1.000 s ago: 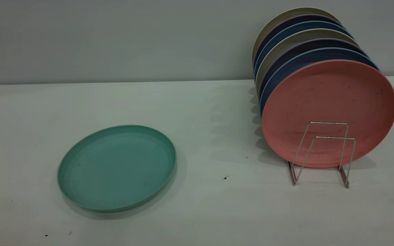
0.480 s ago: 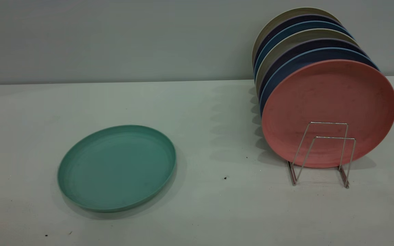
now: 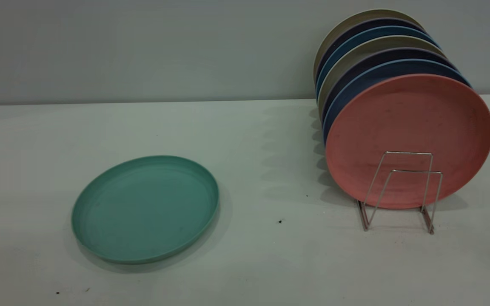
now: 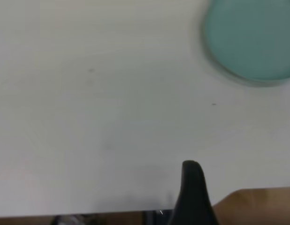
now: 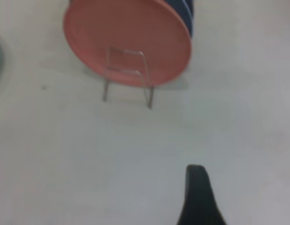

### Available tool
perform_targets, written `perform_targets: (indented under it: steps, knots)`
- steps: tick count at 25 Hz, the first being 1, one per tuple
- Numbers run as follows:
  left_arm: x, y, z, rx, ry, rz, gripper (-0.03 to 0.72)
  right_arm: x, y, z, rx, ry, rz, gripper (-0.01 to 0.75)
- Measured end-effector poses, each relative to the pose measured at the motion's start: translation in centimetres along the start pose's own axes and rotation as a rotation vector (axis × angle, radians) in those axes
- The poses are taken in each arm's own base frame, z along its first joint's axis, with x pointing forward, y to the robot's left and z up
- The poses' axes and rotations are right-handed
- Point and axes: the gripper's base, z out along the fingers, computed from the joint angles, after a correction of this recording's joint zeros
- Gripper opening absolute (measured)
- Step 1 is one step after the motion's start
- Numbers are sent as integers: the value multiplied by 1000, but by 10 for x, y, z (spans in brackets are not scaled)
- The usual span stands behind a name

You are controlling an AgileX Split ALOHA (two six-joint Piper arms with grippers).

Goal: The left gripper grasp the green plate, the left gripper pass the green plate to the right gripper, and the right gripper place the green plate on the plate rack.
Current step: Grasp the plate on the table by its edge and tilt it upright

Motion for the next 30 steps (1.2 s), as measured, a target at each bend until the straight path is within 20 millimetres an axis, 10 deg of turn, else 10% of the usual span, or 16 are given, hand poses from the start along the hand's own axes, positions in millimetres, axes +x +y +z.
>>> perform_targets:
  steps: [9, 18, 30]
  knots:
    - [-78, -3, 62, 61, 126, 9, 591, -54, 7, 75, -167, 10, -48, 535]
    - [-103, -10, 143, 141, 250, -82, 591, -61, 29, 149, -429, 92, -24, 535]
    - [-119, 0, 271, 154, 532, -68, 591, -68, 140, 218, -682, 250, -206, 534]
